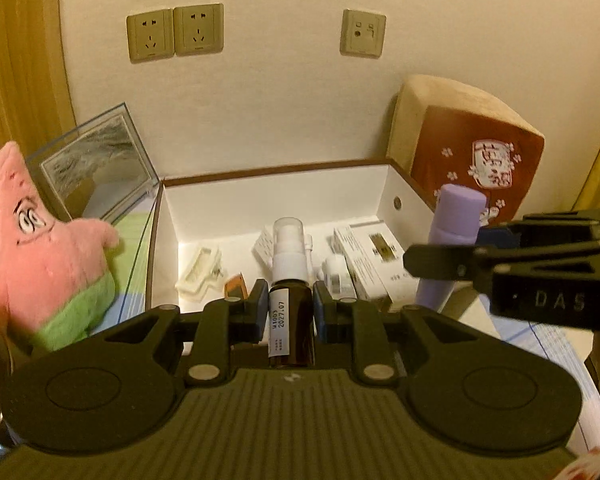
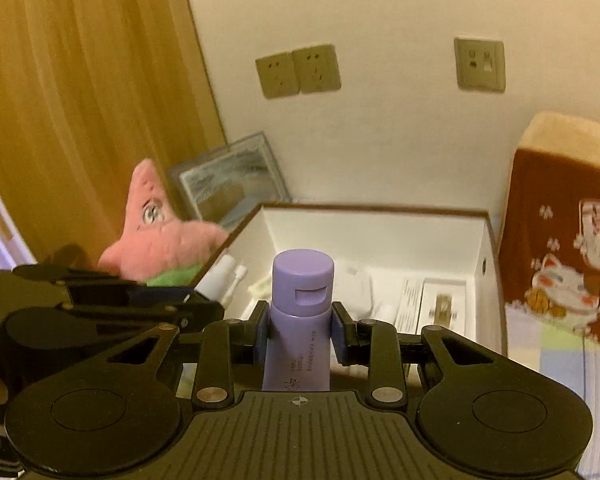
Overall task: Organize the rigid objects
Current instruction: 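Carry the spray bottle and lavender tube over the brown box, then lower both items into the box and open both tools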
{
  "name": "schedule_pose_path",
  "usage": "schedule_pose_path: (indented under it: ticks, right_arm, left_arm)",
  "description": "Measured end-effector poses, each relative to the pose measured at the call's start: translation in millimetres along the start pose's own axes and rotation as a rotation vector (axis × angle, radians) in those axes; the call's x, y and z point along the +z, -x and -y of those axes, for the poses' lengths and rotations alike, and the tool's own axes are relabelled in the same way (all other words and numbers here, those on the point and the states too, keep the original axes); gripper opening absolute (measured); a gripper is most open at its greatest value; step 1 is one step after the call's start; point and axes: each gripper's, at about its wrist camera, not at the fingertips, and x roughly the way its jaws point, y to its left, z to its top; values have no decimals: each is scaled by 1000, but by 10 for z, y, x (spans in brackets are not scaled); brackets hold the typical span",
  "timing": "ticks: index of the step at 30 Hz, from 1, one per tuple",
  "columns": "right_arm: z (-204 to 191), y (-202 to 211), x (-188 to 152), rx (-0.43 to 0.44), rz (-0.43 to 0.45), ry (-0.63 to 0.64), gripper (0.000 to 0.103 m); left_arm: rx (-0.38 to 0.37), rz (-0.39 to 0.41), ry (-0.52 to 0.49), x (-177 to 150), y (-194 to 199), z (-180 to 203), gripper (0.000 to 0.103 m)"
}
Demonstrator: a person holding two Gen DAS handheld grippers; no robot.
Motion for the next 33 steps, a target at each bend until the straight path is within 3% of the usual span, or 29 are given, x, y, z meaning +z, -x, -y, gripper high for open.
schedule_pose_path:
  ticks: [12,33]
  right_arm:
    - [307,-392,191,-86,7,4,29]
    - [546,-1060,-181,-135,-189,-23,29]
  left_arm:
    - [4,-24,14,230,-415,-89,19]
    - [-22,-195,103,-3,-1195,-152,19]
